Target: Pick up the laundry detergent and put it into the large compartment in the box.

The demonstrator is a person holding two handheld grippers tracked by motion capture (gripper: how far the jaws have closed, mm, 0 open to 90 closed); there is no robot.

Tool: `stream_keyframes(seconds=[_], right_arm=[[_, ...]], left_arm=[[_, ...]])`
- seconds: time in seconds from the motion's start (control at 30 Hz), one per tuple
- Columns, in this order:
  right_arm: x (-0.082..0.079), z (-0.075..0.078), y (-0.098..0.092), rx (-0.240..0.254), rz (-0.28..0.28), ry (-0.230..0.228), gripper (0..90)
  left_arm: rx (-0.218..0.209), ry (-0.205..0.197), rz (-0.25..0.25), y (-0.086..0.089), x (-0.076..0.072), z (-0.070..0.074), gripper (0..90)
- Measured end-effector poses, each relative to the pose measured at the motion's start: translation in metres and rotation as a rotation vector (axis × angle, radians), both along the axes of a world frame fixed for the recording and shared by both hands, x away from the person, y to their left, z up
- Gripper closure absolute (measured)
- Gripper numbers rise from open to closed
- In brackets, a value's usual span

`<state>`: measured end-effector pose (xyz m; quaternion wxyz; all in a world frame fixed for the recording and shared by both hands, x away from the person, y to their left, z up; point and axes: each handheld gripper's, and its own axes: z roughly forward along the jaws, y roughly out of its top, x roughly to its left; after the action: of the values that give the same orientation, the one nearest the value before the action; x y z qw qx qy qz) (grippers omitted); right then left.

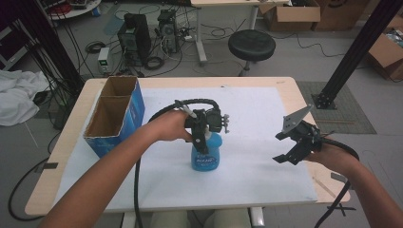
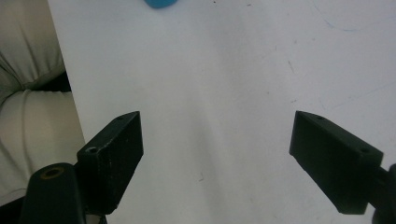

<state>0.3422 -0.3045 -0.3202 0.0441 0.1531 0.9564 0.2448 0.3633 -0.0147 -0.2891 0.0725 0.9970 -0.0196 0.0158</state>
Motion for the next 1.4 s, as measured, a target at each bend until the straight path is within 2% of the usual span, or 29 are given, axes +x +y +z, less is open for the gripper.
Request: stream_keyframes(seconds=[0.23, 0.37, 0.5, 0.73, 0.93, 1.1, 1.3, 1.4], right_arm=[[-0.001, 0.0, -0.002, 0.005, -0.006, -0.001, 17.2], [-0.002, -0.001, -0.004, 0.002, -0.008, 0.006, 17.2], [-0.002, -0.002, -0.004, 0.003, -0.004, 0.007, 17.2], [-0.002, 0.001, -0.002, 0.002, 0.006, 0.004, 17.4], [-0.004, 0.005, 0.0, 0.003, 0.016, -0.004, 17.3], [-0.004, 0.007, 0.0, -0.003, 0.029, 0.001, 17.4], [-0.005, 0.011, 0.001, -0.011, 0.045, 0.001, 17.5], [-0.006, 0.013, 0.001, -0.01, 0.048, 0.002, 17.5]], left_arm=[[-0.01, -0.003, 0.005, 0.002, -0.001, 0.001, 37.3], [-0.018, 0.004, 0.031, 0.003, -0.002, 0.004, 37.4], [-0.049, -0.002, 0.088, 0.008, -0.002, 0.017, 37.5], [-0.051, -0.012, 0.241, 0.015, 0.0, 0.036, 37.6], [-0.044, -0.046, 0.359, 0.02, 0.0, 0.049, 37.6], [-0.052, -0.046, 0.469, 0.03, 0.003, 0.06, 37.6], [-0.022, -0.053, 0.567, 0.039, 0.005, 0.071, 37.7], [-0.01, -0.045, 0.64, 0.044, 0.008, 0.078, 37.8]])
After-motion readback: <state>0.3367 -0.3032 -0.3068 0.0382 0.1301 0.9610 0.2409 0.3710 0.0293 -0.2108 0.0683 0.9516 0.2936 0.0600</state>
